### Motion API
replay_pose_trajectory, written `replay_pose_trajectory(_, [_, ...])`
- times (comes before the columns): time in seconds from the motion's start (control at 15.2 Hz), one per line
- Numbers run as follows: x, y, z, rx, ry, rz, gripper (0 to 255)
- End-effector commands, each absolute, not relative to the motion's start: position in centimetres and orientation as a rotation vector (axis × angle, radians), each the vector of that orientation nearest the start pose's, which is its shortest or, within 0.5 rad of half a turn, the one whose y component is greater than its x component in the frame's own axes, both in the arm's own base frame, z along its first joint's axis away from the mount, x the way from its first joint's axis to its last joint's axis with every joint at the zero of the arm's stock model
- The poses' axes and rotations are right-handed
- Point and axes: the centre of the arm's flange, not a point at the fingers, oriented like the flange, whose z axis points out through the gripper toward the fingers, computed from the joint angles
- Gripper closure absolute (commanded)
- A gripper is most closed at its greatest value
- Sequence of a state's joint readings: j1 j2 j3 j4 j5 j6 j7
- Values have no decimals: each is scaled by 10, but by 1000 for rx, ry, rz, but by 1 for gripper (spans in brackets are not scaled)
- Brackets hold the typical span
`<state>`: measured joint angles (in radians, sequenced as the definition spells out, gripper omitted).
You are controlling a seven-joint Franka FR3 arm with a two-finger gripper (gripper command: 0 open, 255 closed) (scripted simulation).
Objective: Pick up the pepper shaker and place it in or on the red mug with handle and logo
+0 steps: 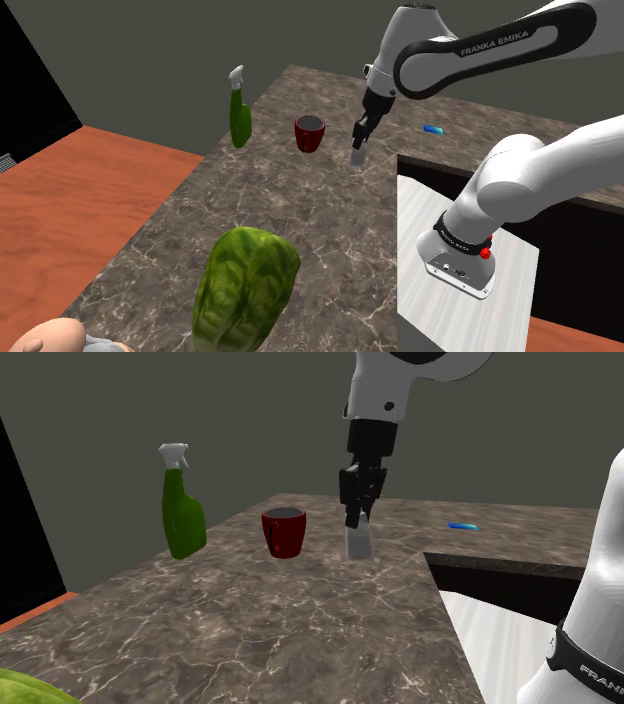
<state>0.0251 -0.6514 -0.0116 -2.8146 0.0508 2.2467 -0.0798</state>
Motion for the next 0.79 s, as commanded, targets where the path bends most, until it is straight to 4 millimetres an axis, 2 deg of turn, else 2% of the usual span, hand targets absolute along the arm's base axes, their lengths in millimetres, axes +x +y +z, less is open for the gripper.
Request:
replay_pose_trajectory(0.0, [335, 6, 400, -3092, -101, -131, 255])
replay_pose_trajectory(0.73, [335, 6, 458, -3092, -101, -131, 255])
